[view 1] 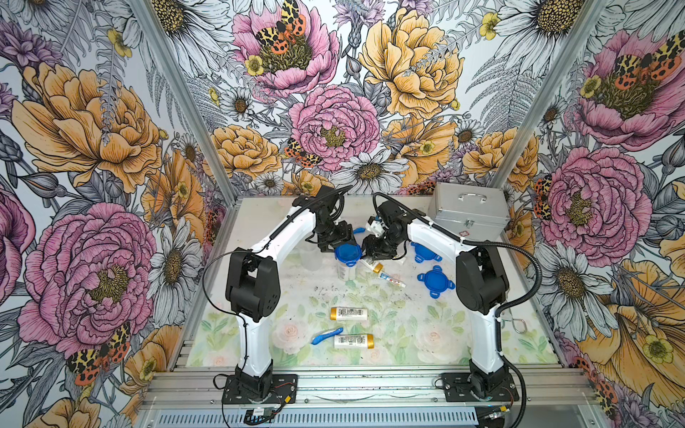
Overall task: Pack away toiletry kits
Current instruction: Close the fastener on the container, then pick up the container from the center of the board.
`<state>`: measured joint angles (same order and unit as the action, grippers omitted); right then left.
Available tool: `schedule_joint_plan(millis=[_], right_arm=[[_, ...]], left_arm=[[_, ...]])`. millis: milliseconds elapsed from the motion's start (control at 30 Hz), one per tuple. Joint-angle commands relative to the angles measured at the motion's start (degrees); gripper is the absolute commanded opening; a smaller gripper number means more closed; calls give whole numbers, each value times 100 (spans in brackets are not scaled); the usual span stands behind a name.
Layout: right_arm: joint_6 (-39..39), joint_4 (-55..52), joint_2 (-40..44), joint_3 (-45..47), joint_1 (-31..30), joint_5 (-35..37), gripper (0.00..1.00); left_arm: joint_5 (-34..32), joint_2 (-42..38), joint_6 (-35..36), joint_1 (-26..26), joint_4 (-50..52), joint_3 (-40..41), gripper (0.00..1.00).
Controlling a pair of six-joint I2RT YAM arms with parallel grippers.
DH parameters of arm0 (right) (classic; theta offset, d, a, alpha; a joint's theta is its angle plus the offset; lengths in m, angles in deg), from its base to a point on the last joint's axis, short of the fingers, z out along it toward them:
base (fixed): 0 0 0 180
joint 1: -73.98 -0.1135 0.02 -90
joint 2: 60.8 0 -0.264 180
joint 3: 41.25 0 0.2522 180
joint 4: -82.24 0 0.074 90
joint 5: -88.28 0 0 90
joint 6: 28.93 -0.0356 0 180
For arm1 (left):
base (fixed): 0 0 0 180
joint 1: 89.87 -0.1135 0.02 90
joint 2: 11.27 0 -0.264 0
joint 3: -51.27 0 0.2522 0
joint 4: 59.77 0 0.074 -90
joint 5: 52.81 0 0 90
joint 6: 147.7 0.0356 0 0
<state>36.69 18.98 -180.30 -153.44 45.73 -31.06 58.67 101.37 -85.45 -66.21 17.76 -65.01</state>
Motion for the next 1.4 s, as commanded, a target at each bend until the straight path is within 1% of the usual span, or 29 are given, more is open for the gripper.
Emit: schedule_joint_plan(millis=[0, 167, 233, 367, 433, 533, 667, 833, 967, 1200, 1367], right_arm=[[-5, 186, 175, 119, -50, -65, 61], [7, 186, 294, 254, -49, -30, 61], [-3, 183, 361, 315, -46, -5, 64], [-23, 177, 533, 430, -16, 16, 70], [-48, 177, 697, 566, 14, 27, 74], [-15, 168, 1021, 819, 52, 114, 81], [25, 162, 1356, 1110, 134, 94, 89], [105, 159, 1528, 1289, 294, 17, 98], [170, 160, 1643, 1409, 448, -12, 99], [245, 167, 1654, 1485, 671, -80, 99], [247, 177, 1602, 1391, 754, -80, 99]], left_arm=[[-200, -285, -47, -113, -119, 73, 78], [-488, -388, 10, -117, 4, -14, 92], [-653, -394, 56, -53, 126, -133, 99], [-1166, -383, 81, 180, 531, -475, 99], [-1714, -409, -22, 402, 805, -667, 98], [-2192, -494, -361, 676, 978, -710, 99], [-2461, -400, -709, 939, 970, -737, 99], [-2711, -185, -1032, 1061, 963, -906, 99], [-2857, -72, -1201, 1146, 966, -867, 99], [-2779, 264, -1269, 1238, 967, -1043, 99], [-2797, 337, -1321, 1290, 969, -897, 99]])
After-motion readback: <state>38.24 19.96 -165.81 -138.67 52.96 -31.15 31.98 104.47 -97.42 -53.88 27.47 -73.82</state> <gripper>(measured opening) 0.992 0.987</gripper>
